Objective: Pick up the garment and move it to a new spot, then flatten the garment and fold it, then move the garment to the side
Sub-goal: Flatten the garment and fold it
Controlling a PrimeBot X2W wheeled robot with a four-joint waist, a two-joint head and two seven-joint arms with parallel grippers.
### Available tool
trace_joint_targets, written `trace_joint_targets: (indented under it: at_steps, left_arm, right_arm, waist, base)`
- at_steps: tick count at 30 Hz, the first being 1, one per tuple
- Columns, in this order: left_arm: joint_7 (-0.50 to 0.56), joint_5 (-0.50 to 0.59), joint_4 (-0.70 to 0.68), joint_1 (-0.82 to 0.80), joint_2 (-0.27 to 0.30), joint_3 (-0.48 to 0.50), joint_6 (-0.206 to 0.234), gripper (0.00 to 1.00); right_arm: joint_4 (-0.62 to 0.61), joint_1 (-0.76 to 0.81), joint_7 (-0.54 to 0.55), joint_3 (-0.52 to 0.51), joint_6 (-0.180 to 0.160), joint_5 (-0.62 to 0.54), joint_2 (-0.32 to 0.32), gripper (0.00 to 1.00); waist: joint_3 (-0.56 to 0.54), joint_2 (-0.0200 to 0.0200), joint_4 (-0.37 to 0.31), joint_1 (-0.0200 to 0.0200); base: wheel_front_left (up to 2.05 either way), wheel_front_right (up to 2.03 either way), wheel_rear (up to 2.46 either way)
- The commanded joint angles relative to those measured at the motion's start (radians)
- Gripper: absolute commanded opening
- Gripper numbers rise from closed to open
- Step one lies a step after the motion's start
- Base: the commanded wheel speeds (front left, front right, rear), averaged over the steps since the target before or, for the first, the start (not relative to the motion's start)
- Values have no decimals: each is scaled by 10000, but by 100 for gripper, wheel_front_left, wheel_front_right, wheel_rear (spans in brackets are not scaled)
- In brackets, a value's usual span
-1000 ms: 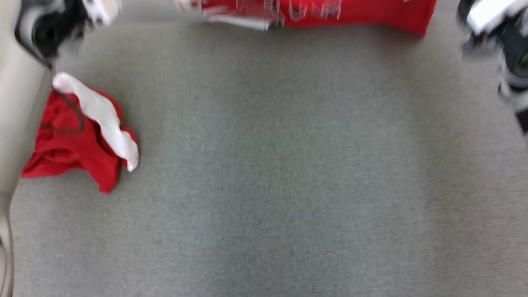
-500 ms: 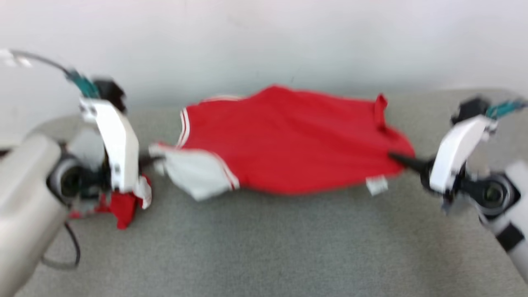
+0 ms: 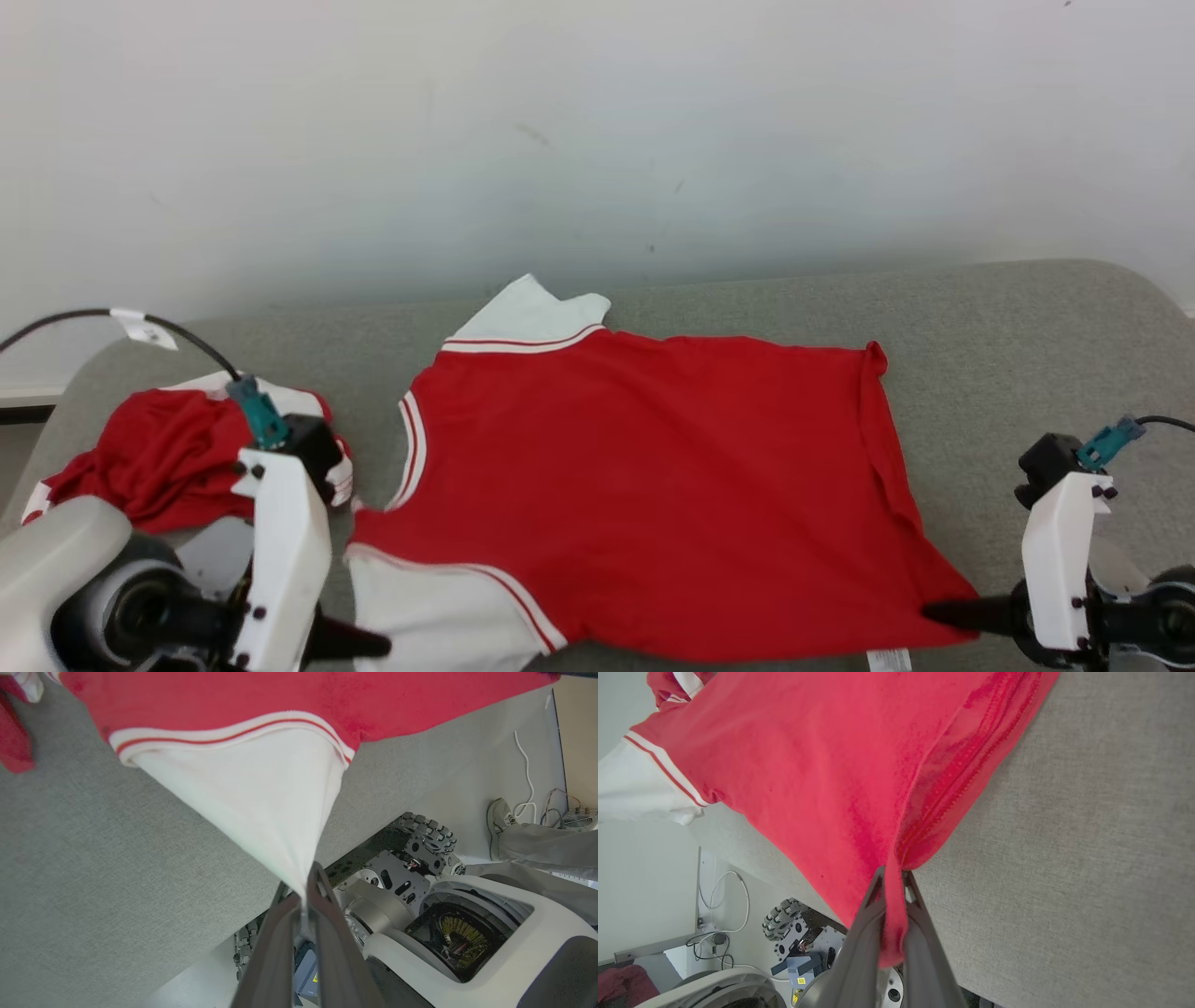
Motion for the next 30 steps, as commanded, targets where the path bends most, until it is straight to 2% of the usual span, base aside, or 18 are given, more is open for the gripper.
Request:
trace_joint_targets:
  at_steps: [1, 6, 12, 20, 30]
  left_arm:
    - [23, -156, -107, 163, 96, 7, 31, 0]
    - [362, -806, -1359, 803, 745, -22, 520, 0]
    - [412, -1245, -1992, 1117, 1029, 74, 793, 0]
    - [434, -1178, -1798, 867, 642, 66, 838, 0]
    - [332, -967, -568, -62, -147, 385, 671, 0]
  right_arm:
    - [-80, 180, 75, 15, 8, 43, -115, 0]
    - [-982, 771, 740, 143, 8, 183, -981, 0]
    - [-1649, 1065, 1201, 116, 8, 209, -1581, 0]
    - [-1429, 544, 1184, -208, 8, -86, -1299, 0]
    - [-636, -196, 1053, -871, 8, -77, -722, 0]
  waist:
    - [-6, -1, 2, 3]
    - [-16, -1, -17, 3]
    - [80, -1, -114, 3]
    - [368, -1, -210, 3]
    - [1086, -1, -56, 3]
  base:
    - [0, 0, 0]
    - [0, 0, 0]
    - [0, 0, 0]
    - [0, 0, 0]
    - [0, 0, 0]
